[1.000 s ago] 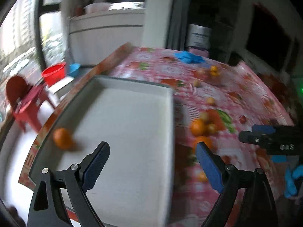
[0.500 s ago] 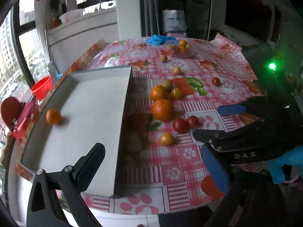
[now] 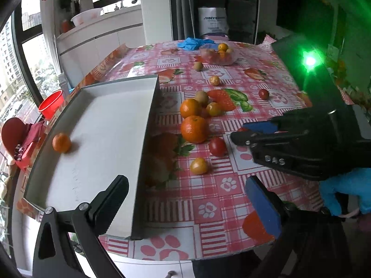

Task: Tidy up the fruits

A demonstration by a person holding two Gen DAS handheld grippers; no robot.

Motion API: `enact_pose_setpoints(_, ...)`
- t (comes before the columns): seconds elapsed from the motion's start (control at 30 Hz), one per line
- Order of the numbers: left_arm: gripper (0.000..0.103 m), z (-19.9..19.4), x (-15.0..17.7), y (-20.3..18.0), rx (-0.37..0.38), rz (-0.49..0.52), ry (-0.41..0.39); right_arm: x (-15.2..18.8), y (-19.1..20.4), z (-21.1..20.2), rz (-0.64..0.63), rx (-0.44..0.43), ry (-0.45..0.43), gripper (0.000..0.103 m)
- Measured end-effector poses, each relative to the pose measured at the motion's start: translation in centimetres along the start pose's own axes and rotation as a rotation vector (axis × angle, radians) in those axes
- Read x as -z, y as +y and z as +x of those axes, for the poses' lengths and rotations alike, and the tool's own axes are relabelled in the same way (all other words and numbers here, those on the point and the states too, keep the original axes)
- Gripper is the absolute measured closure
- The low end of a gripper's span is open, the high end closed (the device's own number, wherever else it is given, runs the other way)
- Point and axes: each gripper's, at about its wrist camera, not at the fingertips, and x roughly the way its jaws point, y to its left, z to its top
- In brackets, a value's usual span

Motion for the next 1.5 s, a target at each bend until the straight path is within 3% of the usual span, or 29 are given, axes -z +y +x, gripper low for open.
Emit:
enact_pose_setpoints(0.17,0.002,0.5,-0.7,-2.0,0.036,0.027,0.004,1.1,-3.1,-1.6,0.068,0.004,-0.014,0.078)
enact_pose_setpoints(0.3,0.002,2.0,-1.2,-4.1,-0.012,0.087,0.019,2.0,-4.8,-2.6,0.118,-0.005,-0.023,0.078)
enact_pose_setpoints(0.6,0.002,6.1,-1.9,-2.0,-0.057,-0.029,0.123,2.7,-5.9,-3.7,0.16,-0.038,-0.047,0.078)
enact_pose_setpoints(0.63,0.011,6.5,-1.8,-1.6,-0.054,-0.049,0.139,2.8,-6.0,-3.8,0.163,-0.041,-0.048,0.078)
enact_pose_setpoints(0.8,0.037,6.2,-1.9,-1.5,-0.03,-0.083,0.139,2.8,-6.3,-4.2,0.177,-0.053,-0.062,0.078)
enact_pose_setpoints(0.83,0.048,6.2,-1.9,-1.6,-0.031,-0.083,0.137,2.8,-6.4,-4.2,0.18,-0.055,-0.064,0.078)
enact_pose_setpoints(0.87,0.069,6.1,-1.9,-1.6,-0.014,-0.083,0.137,2.8,-6.4,-4.3,0.182,-0.056,-0.065,0.078)
enact_pose_setpoints(0.9,0.075,6.0,-2.0,-1.6,0.003,-0.091,0.141,2.8,-6.4,-4.4,0.184,-0.056,-0.067,0.078)
enact_pose_setpoints(1.03,0.083,5.9,-2.0,-2.0,-0.002,-0.083,0.144,2.9,-6.6,-4.5,0.197,-0.062,-0.071,0.078)
enact_pose_setpoints(1.5,0.083,4.4,-2.1,-1.7,0.041,-0.092,0.122,2.3,-6.0,-4.7,0.193,-0.072,-0.071,0.078)
